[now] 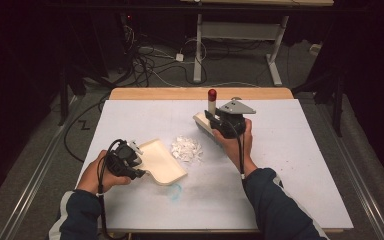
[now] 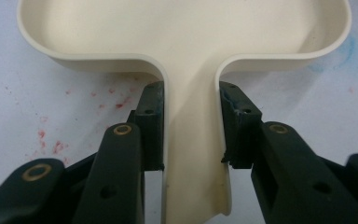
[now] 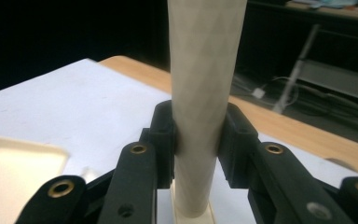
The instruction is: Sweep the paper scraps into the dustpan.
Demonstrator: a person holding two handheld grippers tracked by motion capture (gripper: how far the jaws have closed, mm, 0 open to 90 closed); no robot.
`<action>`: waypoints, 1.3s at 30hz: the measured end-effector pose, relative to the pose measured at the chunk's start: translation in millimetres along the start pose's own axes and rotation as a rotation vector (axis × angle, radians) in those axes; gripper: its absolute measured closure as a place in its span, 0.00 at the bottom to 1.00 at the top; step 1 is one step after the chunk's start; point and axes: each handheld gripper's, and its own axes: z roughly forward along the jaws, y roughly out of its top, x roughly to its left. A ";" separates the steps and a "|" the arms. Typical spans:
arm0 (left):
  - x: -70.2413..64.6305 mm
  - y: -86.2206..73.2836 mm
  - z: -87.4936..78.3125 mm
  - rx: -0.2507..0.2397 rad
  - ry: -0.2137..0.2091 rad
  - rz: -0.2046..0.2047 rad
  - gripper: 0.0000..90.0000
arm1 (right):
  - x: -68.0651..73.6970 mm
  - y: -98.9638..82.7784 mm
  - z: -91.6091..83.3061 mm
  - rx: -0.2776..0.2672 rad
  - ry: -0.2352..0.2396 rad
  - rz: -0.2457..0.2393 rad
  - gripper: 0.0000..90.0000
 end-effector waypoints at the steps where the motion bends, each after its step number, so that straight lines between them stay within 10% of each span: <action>1: -0.2 0.7 0.9 0.001 0.000 -0.002 0.70 | 10.0 -0.5 -0.5 0.002 0.005 -0.016 0.79; 39: -9.5 13.6 11.9 0.004 0.010 -0.002 0.70 | 105.1 8.9 -3.2 -0.053 0.285 -0.047 0.79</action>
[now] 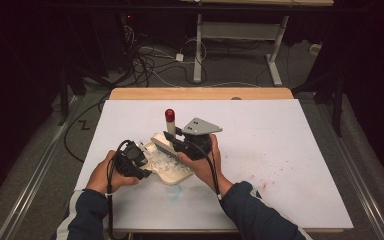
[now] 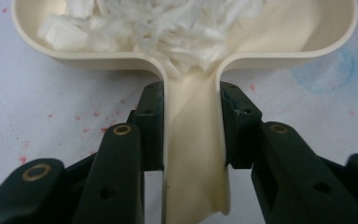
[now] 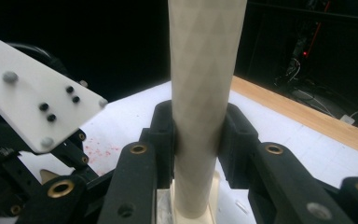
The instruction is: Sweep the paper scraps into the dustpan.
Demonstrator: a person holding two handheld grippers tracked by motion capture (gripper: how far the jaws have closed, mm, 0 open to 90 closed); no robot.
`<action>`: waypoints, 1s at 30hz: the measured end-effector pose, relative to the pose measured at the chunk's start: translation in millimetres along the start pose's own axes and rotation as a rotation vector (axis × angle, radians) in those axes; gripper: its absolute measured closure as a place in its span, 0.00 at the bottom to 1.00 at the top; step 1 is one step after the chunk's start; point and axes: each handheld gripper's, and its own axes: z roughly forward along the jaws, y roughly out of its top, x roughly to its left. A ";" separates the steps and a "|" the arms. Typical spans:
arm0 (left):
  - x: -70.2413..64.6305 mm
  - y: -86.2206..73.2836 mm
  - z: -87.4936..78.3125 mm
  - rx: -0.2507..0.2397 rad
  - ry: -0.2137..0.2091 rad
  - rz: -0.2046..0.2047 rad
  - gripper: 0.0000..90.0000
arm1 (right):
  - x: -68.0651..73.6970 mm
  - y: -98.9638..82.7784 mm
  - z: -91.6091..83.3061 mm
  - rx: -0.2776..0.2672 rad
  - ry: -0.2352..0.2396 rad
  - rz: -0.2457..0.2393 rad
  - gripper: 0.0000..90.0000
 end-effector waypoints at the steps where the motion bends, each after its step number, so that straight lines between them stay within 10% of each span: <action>1: -0.2 0.0 0.3 -0.001 -0.001 -0.001 0.70 | 0.5 1.1 0.5 -0.003 0.000 -0.006 0.79; 19: -1.4 -3.3 8.6 0.015 0.004 0.008 0.70 | -19.1 15.9 -24.3 -0.048 -0.066 0.010 0.79; 30: 0.1 -9.8 8.5 0.015 0.002 0.007 0.70 | -33.7 -6.7 -32.1 0.023 -0.157 -0.050 0.79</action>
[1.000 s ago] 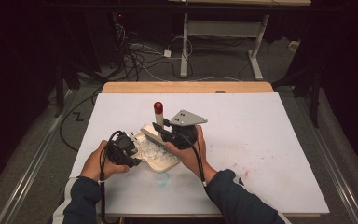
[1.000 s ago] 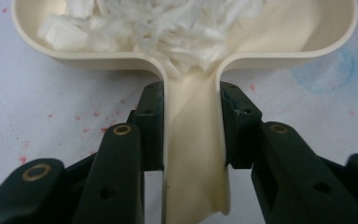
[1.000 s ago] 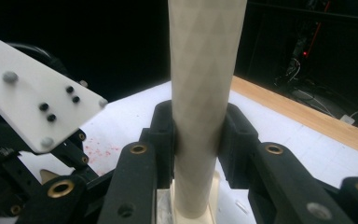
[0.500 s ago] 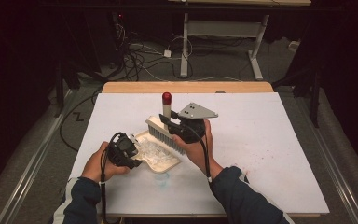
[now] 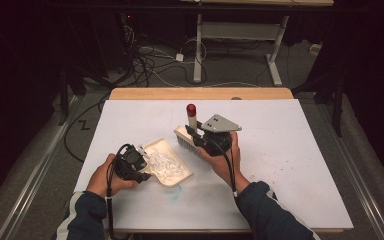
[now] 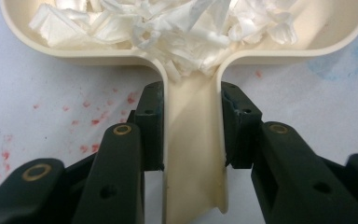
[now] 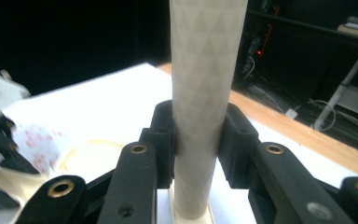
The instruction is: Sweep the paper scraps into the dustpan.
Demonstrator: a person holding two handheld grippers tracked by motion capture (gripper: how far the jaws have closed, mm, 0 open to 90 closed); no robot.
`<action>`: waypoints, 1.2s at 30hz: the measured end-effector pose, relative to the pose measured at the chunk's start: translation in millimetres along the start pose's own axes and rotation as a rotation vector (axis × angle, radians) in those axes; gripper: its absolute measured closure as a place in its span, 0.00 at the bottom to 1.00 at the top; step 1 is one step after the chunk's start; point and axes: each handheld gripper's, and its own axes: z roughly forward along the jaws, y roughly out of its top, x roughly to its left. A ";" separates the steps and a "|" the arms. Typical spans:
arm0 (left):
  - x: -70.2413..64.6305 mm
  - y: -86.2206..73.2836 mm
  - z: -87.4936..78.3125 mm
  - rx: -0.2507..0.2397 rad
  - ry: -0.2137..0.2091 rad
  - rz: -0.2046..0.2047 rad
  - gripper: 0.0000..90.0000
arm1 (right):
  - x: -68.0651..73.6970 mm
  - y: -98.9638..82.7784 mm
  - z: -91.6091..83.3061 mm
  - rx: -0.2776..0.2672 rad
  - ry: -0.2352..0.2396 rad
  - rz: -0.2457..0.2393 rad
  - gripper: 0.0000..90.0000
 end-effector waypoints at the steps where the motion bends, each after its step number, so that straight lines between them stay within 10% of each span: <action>1: 0.7 -1.3 -0.7 0.000 0.000 -0.007 0.70 | -0.4 -3.2 -0.3 0.009 -0.003 -0.003 0.79; 19: 1.4 -0.3 3.5 0.018 -0.005 -0.020 0.70 | 27.9 -3.6 -20.5 -0.024 0.153 0.016 0.79; 36: 2.9 -0.3 4.5 0.024 -0.012 -0.020 0.70 | -13.7 3.5 -29.7 -0.058 -0.015 -0.009 0.79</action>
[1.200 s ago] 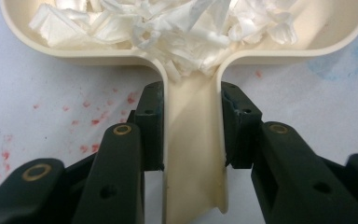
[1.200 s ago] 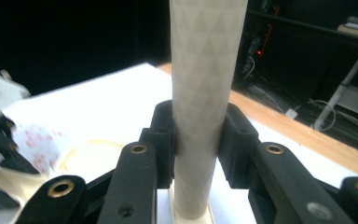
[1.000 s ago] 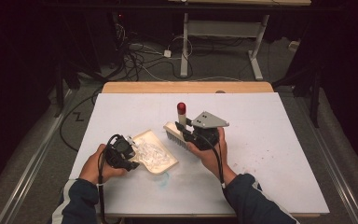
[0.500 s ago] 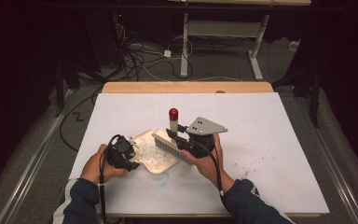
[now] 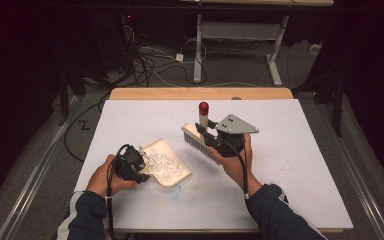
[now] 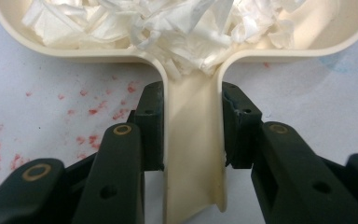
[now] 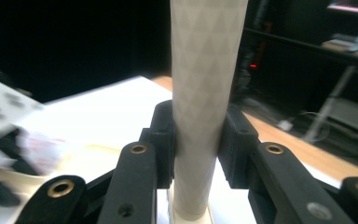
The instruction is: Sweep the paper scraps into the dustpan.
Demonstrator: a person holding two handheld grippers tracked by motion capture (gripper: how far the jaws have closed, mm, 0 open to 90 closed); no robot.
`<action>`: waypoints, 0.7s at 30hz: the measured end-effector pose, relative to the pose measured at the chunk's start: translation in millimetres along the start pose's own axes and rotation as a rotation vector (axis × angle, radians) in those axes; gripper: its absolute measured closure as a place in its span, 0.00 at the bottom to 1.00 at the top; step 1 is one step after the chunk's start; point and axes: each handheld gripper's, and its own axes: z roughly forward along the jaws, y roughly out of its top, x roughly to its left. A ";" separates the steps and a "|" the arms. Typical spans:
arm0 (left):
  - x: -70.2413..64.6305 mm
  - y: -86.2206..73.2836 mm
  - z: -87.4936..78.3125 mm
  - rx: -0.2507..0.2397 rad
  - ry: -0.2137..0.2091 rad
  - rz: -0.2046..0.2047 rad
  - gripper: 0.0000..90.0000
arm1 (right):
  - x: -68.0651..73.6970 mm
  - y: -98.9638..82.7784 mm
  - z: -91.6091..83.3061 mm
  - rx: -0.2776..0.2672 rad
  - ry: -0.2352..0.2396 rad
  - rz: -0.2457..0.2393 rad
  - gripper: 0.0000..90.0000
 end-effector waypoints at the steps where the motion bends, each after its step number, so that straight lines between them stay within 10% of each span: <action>1: 0.1 -0.2 -0.2 -0.002 0.000 -0.001 0.70 | -2.1 -1.5 5.0 0.010 -0.028 -0.018 0.79; 12: 0.5 -0.8 0.3 0.003 0.002 0.005 0.70 | 19.7 -15.6 -1.5 0.126 0.091 -0.054 0.79; 21: 0.2 -0.8 0.2 0.003 0.003 0.005 0.70 | 36.9 -9.2 -13.0 0.111 0.220 -0.018 0.79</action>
